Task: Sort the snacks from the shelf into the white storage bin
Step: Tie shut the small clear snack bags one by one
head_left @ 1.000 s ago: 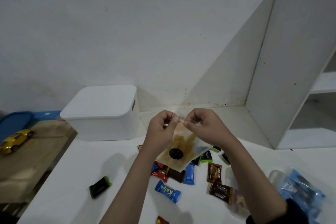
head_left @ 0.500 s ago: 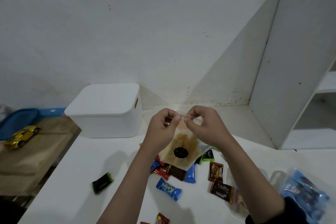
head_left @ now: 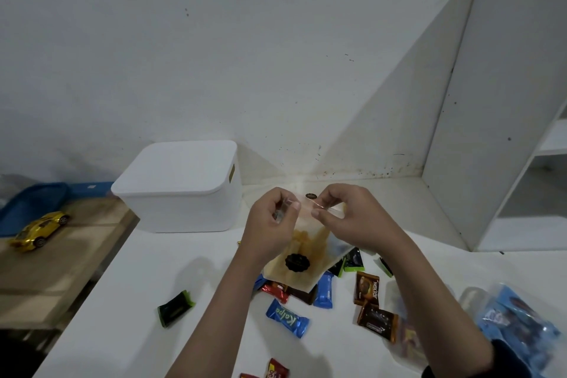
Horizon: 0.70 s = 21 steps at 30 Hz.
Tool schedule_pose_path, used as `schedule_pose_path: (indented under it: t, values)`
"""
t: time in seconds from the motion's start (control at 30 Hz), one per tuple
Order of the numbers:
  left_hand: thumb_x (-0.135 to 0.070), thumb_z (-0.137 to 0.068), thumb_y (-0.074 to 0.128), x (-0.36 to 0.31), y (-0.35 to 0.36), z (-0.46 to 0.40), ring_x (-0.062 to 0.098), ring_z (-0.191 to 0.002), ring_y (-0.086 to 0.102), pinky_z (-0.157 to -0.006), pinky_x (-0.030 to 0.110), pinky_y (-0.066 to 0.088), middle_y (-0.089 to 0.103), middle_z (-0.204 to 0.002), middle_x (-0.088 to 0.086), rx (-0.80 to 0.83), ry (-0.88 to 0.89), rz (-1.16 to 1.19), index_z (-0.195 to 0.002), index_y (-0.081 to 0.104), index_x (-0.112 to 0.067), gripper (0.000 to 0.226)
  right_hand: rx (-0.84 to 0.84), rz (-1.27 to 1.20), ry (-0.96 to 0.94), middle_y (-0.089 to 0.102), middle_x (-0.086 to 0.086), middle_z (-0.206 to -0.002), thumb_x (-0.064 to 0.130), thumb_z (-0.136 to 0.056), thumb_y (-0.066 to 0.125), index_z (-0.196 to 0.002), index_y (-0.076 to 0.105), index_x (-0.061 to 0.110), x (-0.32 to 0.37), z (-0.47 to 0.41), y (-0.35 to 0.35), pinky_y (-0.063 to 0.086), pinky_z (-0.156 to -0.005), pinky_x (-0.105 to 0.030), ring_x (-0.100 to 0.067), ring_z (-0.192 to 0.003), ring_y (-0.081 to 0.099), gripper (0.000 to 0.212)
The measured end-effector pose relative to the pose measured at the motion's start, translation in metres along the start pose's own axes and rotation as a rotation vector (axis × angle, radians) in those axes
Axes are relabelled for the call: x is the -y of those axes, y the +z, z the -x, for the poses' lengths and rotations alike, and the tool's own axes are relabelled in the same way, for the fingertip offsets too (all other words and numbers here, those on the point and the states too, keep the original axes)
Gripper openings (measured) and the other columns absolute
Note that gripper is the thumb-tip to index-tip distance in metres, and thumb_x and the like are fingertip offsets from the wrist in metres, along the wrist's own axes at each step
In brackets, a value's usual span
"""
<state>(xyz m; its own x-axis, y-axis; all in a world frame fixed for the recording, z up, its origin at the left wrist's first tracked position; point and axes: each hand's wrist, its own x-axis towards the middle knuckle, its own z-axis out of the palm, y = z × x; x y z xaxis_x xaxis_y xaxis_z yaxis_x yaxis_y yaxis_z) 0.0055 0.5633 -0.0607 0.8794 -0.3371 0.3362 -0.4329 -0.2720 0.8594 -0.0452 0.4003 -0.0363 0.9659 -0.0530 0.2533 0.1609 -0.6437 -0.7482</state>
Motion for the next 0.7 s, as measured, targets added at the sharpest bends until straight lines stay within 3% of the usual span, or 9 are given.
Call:
schedule_pose_path:
  t: [0.17, 0.3, 0.4, 0.47, 0.6, 0.7]
  values:
    - [-0.027, -0.083, 0.056, 0.001, 0.0, 0.001, 0.026, -0.086, 0.06, -0.078, 0.036, 0.051, 0.065, -0.089, 0.011, 0.038, -0.079, 0.072, -0.079, 0.059, -0.021, 0.008, -0.022, 0.01, -0.006, 0.065, 0.007, -0.078, 0.02, -0.084, 0.065, -0.076, 0.064, 0.02, 0.001, 0.004, 0.0, 0.043, -0.065, -0.019, -0.004, -0.075, 0.057, 0.008]
    - [-0.03, -0.08, 0.06, 0.0, 0.001, 0.005, 0.019, -0.085, 0.061, -0.083, 0.041, 0.052, 0.065, -0.087, 0.003, 0.071, -0.119, 0.14, -0.088, 0.063, -0.013, 0.019, -0.029, 0.016, -0.019, 0.064, 0.008, -0.075, 0.019, -0.083, 0.064, -0.076, 0.065, 0.018, -0.001, 0.005, 0.003, 0.046, -0.067, -0.022, -0.006, -0.075, 0.059, 0.007]
    - [-0.022, -0.085, 0.066, -0.003, 0.001, 0.007, 0.011, -0.084, 0.06, -0.081, 0.036, 0.052, 0.067, -0.087, -0.009, 0.09, -0.116, 0.144, -0.086, 0.067, -0.022, 0.002, -0.011, 0.008, -0.027, 0.064, 0.01, -0.075, 0.02, -0.084, 0.064, -0.076, 0.065, 0.02, -0.001, 0.006, 0.004, 0.047, -0.069, -0.022, -0.005, -0.076, 0.06, 0.008]
    - [-0.015, -0.087, 0.066, -0.003, 0.001, 0.009, 0.008, -0.081, 0.058, -0.076, 0.029, 0.05, 0.066, -0.082, -0.012, 0.078, -0.102, 0.116, -0.082, 0.068, -0.027, 0.013, 0.006, 0.002, -0.032, 0.065, 0.01, -0.077, 0.022, -0.085, 0.064, -0.077, 0.065, 0.022, -0.001, 0.008, 0.005, 0.049, -0.073, -0.027, -0.006, -0.078, 0.06, 0.008]
    - [-0.013, -0.087, 0.064, -0.004, 0.001, 0.013, 0.003, -0.074, 0.054, -0.065, 0.008, 0.04, 0.064, -0.078, -0.009, 0.033, -0.032, 0.022, -0.084, 0.07, -0.018, 0.008, 0.035, 0.0, -0.052, 0.065, 0.009, -0.082, 0.027, -0.087, 0.064, -0.08, 0.064, 0.024, -0.001, 0.011, 0.004, 0.05, -0.077, -0.03, -0.005, -0.083, 0.06, 0.007]
    - [-0.011, -0.087, 0.063, -0.004, -0.001, 0.015, 0.002, -0.072, 0.054, -0.065, 0.008, 0.04, 0.065, -0.078, -0.006, 0.011, -0.026, 0.035, -0.084, 0.07, -0.013, 0.008, 0.062, 0.032, -0.073, 0.064, 0.01, -0.084, 0.029, -0.086, 0.064, -0.082, 0.063, 0.025, 0.001, 0.011, 0.002, 0.05, -0.076, -0.027, -0.002, -0.084, 0.058, 0.006]
